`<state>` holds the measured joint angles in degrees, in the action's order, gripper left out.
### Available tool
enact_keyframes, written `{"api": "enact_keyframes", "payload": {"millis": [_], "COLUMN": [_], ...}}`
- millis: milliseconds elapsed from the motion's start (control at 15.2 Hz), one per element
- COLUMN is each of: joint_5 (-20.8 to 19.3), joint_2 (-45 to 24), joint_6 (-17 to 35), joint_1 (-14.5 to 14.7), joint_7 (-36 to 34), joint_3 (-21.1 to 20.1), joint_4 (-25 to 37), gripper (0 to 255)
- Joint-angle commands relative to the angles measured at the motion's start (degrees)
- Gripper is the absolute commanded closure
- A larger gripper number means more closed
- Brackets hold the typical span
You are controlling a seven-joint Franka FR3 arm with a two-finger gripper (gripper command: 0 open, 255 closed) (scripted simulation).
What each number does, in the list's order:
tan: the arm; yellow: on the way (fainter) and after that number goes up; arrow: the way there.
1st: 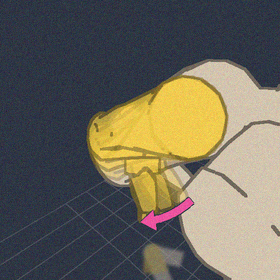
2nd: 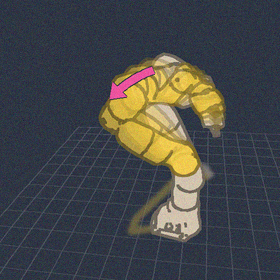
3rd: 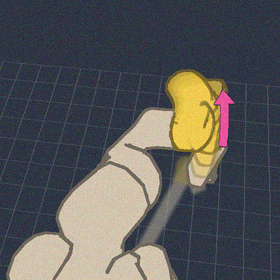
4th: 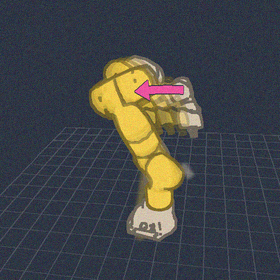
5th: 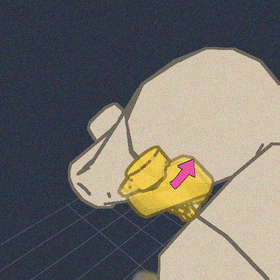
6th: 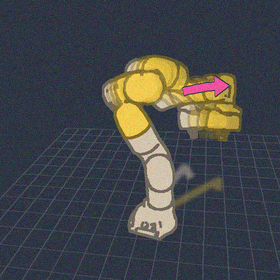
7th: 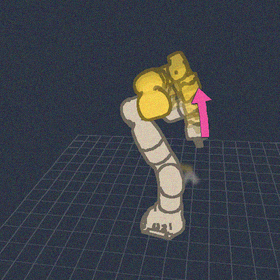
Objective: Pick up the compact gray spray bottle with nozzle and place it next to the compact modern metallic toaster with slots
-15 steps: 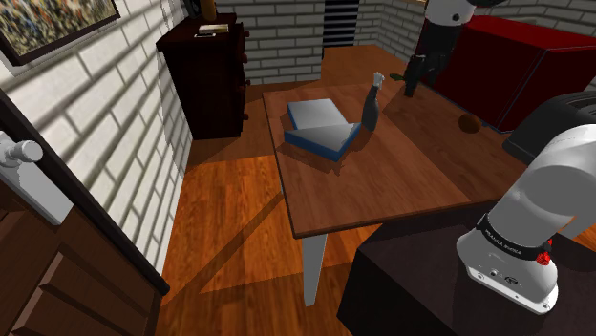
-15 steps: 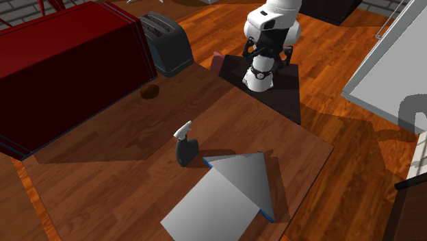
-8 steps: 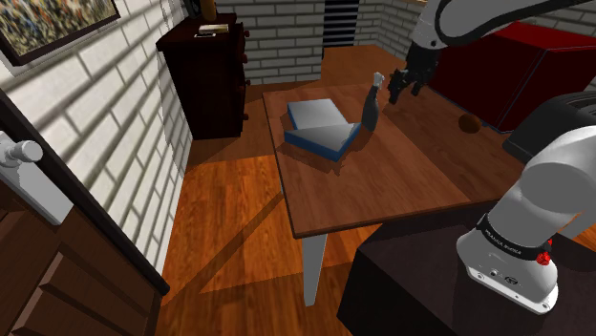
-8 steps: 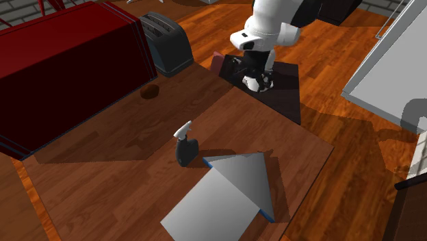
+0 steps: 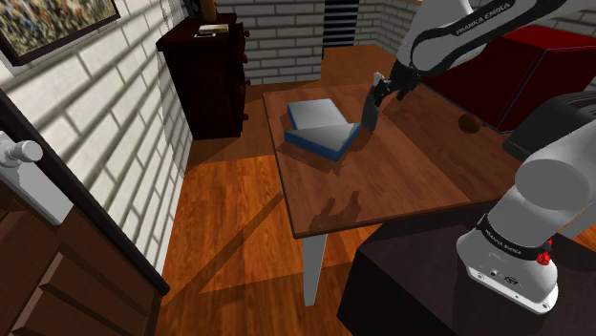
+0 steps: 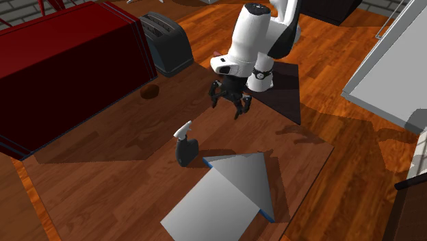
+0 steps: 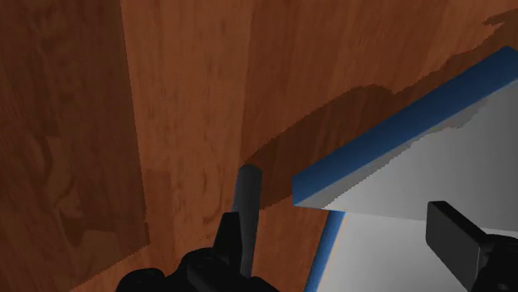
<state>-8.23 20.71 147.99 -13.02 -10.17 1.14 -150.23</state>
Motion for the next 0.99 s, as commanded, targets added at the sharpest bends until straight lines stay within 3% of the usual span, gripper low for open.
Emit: {"api": "enact_keyframes", "payload": {"millis": [0,330,594,924], "joint_5": [-1.1,-5.2,-11.4,-15.0], "joint_2": [-3.9,-14.9,-23.7,-29.2], "joint_6": [5.6,17.4,25.0,28.3], "joint_1": [-1.4,-5.3,-7.8,-7.2], "joint_7": [-1.3,-6.4,-13.3,-16.8], "joint_3": [0.3,0.5,1.5,3.3], "joint_4": [0.6,4.8,10.0,13.1], "gripper": [0,0,0,0]}}
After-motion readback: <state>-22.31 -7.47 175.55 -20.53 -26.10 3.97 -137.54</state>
